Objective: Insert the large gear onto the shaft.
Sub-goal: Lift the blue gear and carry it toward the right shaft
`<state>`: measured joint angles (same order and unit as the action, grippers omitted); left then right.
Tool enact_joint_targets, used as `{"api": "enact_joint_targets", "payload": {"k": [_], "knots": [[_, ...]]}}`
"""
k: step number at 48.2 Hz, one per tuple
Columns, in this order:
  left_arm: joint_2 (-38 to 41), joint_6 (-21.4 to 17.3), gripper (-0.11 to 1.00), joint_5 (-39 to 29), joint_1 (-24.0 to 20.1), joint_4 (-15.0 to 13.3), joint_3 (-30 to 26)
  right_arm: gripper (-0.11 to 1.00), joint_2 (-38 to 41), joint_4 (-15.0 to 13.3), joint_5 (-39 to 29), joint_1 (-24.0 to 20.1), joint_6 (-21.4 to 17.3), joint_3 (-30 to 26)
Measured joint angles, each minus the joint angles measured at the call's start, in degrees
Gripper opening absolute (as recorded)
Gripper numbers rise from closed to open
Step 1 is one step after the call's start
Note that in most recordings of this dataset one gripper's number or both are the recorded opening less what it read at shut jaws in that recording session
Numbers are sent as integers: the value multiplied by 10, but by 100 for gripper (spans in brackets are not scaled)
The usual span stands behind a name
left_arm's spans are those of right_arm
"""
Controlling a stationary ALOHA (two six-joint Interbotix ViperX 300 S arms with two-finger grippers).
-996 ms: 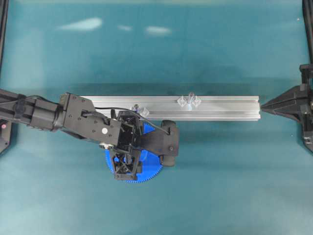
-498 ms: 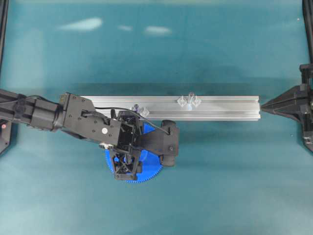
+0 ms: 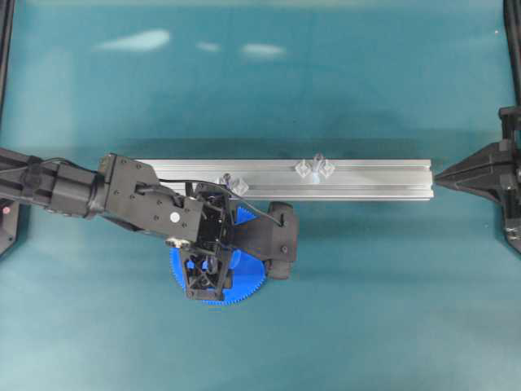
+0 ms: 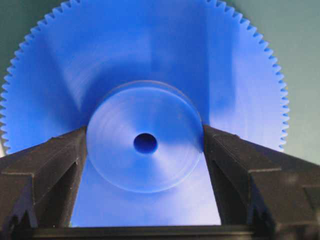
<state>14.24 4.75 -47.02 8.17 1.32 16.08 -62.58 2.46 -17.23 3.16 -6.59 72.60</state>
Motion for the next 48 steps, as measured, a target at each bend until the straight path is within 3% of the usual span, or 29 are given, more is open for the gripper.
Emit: {"api": "enact_joint_targets", "payload": {"k": [31, 48], "knots": [[-5, -8, 77, -134, 0, 0, -125, 3, -9, 0, -3, 0, 0, 0], [-40, -11, 77, -161, -34, -1, -169, 3, -9, 0, -3, 0, 0, 0]]}}
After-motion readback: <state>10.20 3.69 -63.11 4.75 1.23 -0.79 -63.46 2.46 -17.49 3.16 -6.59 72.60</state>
